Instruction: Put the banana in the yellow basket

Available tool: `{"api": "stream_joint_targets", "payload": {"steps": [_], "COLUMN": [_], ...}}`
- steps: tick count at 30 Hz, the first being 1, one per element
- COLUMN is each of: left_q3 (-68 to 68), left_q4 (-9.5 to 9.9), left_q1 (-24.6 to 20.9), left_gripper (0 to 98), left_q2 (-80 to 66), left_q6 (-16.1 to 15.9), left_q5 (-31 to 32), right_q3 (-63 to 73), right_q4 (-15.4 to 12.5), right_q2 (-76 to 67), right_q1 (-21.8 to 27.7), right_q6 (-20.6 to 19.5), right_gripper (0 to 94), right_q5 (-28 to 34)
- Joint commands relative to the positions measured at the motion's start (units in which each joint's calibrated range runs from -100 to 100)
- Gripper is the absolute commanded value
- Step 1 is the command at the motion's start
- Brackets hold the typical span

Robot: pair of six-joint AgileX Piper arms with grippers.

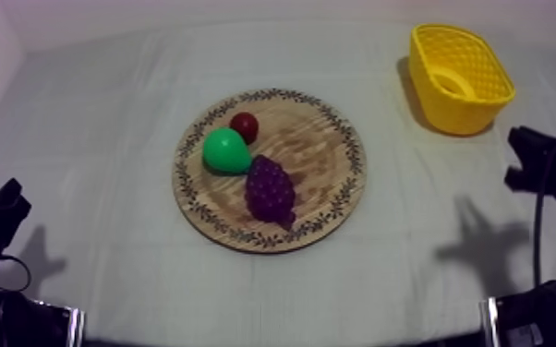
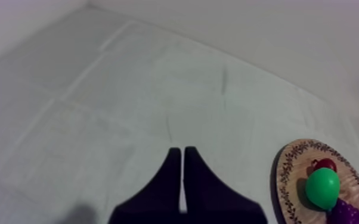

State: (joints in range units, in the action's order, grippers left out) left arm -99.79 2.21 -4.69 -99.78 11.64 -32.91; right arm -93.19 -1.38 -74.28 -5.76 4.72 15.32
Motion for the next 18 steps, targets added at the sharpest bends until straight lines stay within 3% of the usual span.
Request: {"api": "stream_joint_targets", "payload": {"steps": [1, 9, 14, 18], "left_q3": [0.01, 0.01, 0.01, 0.01], "left_q4": [-0.03, -0.03, -0.03, -0.03], "left_q1": [0.02, 0.02, 0.02, 0.02], "left_gripper": [0.1, 0.1, 0.1, 0.1], "left_q2": [-0.05, -0.05, -0.05, -0.05], "left_q6": [0.01, -0.01, 0.0, 0.01], "left_q5": [0.0, 0.0, 0.0, 0.0], "right_q3": [-4.85, -6.4, -6.35, -6.45], "right_q4": [-0.79, -0.2, 0.05, 0.11], "right_q2": [-7.97, -18.68, -21.0, -21.36], "right_q1": [0.17, 1.52, 2.88, 3.5], "right_q6": [6.25, 2.44, 0.42, 1.5], "right_gripper": [6.8, 1.4, 0.7, 0.6], "right_q5": [2.41, 20.28, 23.42, 23.41]}}
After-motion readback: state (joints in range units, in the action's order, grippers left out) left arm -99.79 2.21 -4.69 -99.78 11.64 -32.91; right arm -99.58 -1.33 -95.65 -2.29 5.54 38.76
